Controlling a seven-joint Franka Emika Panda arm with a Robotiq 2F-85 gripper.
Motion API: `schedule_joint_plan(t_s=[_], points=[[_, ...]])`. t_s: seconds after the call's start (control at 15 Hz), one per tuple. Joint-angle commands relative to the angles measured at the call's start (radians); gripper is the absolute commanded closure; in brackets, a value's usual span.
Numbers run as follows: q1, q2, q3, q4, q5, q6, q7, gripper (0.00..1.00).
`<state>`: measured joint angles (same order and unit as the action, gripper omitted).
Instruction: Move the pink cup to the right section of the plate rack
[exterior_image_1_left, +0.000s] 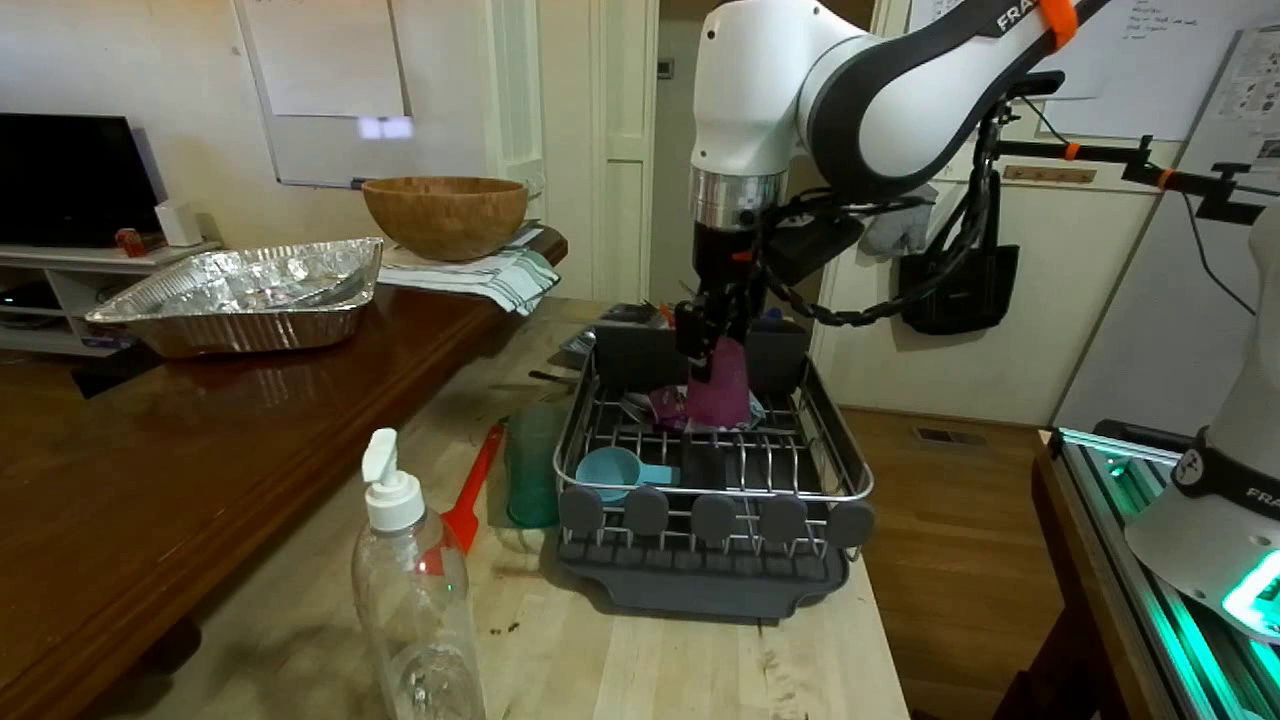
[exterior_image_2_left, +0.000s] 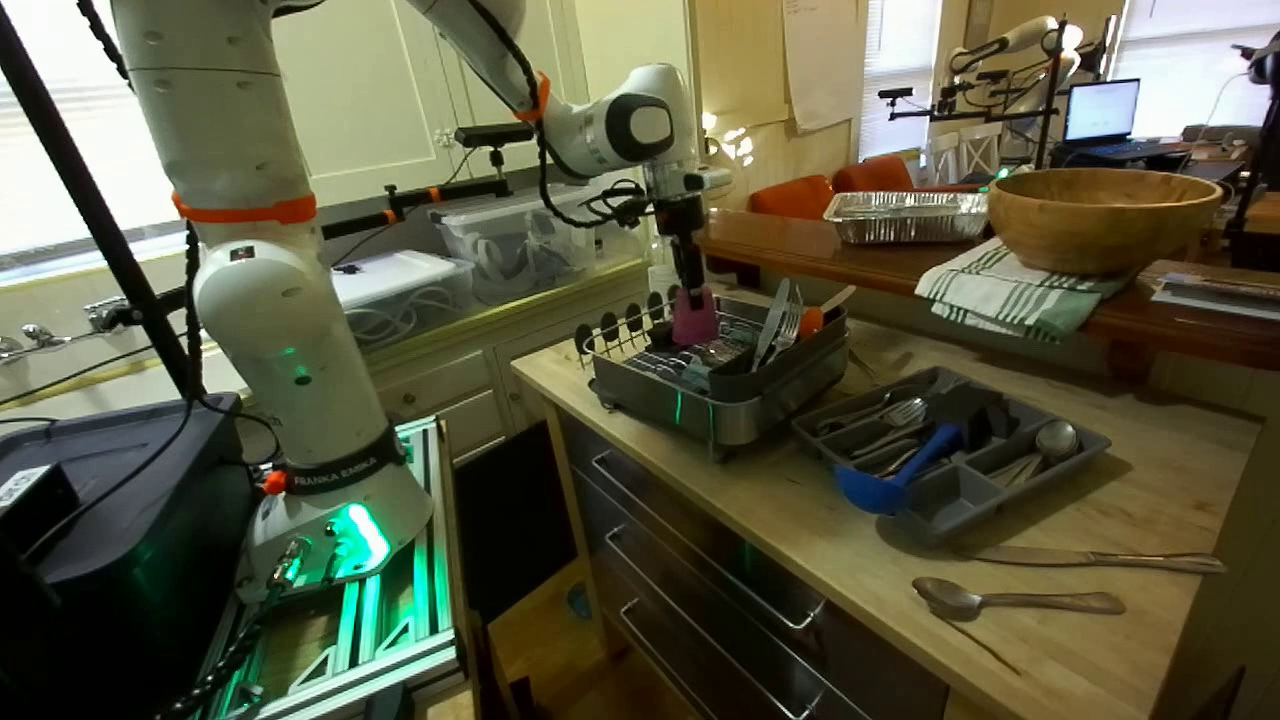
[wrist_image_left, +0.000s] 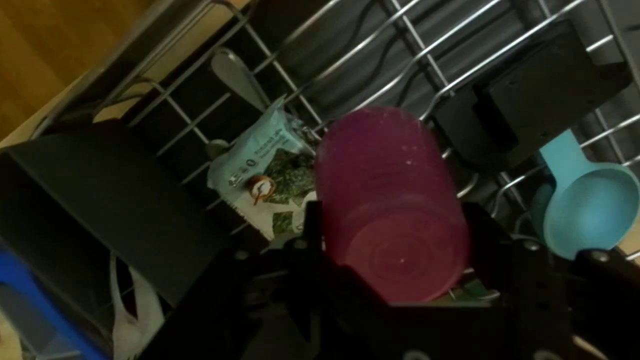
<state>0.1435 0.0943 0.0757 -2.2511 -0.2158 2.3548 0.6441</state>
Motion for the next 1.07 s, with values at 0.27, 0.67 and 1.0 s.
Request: schedule_joint_plan(t_s=[0.27,0.67,1.0], points=[[0.007,0.031,-0.017,-0.017,0.004,0.265,0.03,0.57],[0.009,0.042,-0.012,0.015,0.028,0.233,-0.004,0.57],[-0.002,0.134,-0.031,0.137,0.045,0.195,-0.037,0.57]])
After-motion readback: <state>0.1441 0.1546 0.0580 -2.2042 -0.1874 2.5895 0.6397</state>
